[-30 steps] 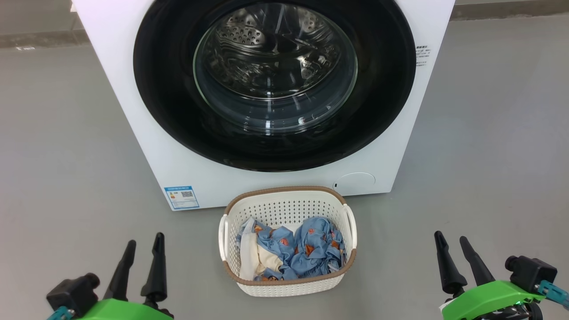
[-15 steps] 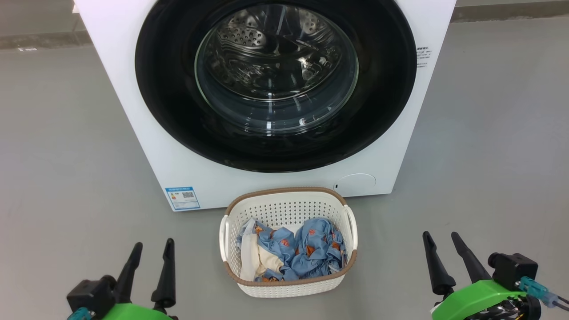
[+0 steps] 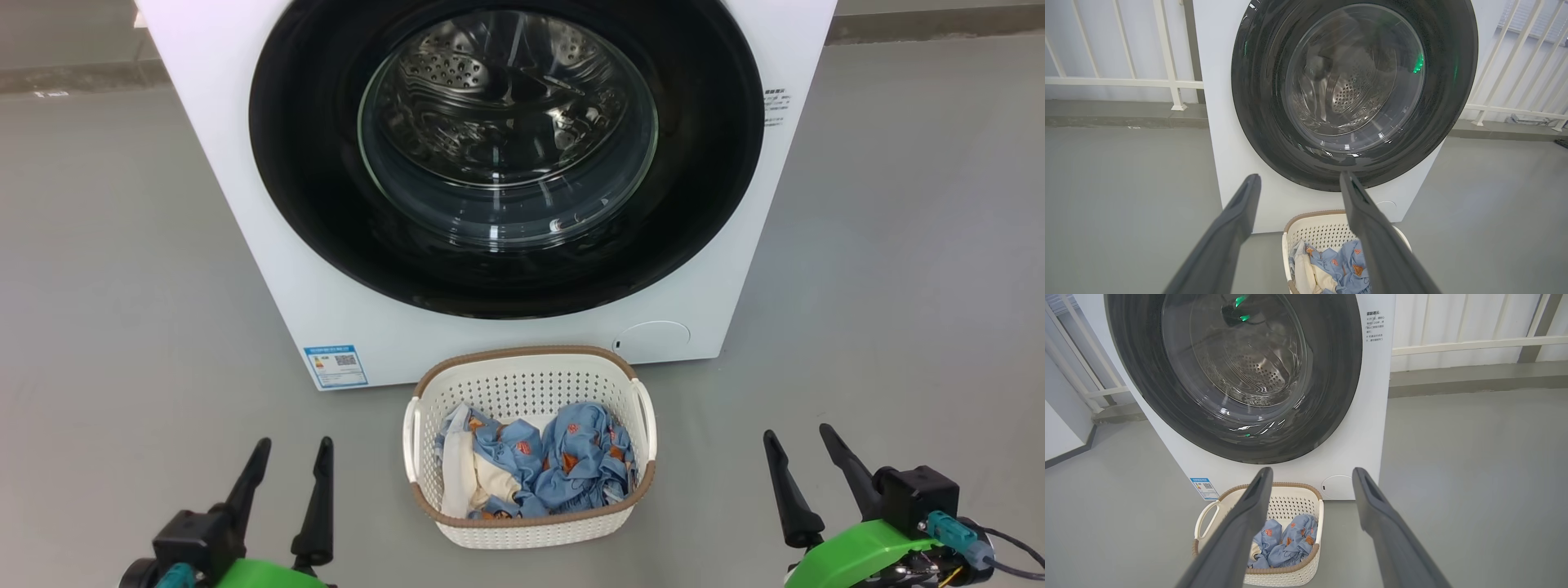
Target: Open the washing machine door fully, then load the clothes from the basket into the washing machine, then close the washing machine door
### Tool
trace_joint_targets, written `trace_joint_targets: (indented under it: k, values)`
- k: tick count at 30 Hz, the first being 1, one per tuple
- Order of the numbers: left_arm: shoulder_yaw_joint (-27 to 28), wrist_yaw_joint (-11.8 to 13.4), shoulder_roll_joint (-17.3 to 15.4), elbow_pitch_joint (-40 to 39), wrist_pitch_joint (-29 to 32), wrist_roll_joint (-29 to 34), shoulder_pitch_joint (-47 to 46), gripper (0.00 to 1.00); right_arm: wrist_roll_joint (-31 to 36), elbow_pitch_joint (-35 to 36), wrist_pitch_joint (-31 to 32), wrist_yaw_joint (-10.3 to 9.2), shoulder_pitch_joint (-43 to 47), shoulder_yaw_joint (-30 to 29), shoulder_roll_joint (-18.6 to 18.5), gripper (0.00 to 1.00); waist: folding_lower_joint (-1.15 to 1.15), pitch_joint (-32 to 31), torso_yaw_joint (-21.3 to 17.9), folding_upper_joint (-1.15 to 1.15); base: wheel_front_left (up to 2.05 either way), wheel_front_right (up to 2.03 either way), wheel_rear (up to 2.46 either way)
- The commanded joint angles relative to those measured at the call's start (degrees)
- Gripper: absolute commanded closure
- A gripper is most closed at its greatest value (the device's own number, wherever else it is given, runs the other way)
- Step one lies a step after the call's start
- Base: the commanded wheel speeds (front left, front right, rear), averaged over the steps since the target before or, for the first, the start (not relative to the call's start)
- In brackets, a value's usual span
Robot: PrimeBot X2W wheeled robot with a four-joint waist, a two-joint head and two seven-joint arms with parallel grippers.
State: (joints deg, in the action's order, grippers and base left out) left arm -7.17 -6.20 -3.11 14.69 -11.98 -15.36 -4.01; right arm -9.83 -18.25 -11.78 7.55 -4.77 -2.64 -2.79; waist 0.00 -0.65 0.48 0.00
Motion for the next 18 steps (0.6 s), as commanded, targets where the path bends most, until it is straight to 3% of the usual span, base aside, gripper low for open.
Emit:
trace_joint_targets:
  k: [1, 13, 18]
  values:
    - [1.4, 0.7, -0.8, -1.1, -0.9, 2.2, -2.4, 0.00, 2.1, 1.1, -1.1, -0.06, -2.9, 1.5, -0.1, 0.00, 0.00, 0.0, 0.0, 0.00, 0.00, 0.00, 0.00]
    - [0.7, 1.2, -0.8, 0.1, -3.0, 10.0, -2.9, 0.00, 10.0, 1.0, -3.1, -0.06, -3.4, 2.0, -0.1, 0.00, 0.00, -0.2, 0.1, 0.00, 0.00, 0.00, 0.00]
    - [1.0, 1.3, -0.6, 0.4, -3.0, 9.8, -2.9, 0.00, 9.7, 1.0, -3.2, -0.06, -3.4, 1.9, -0.1, 0.00, 0.00, -0.1, 0.1, 0.00, 0.00, 0.00, 0.00]
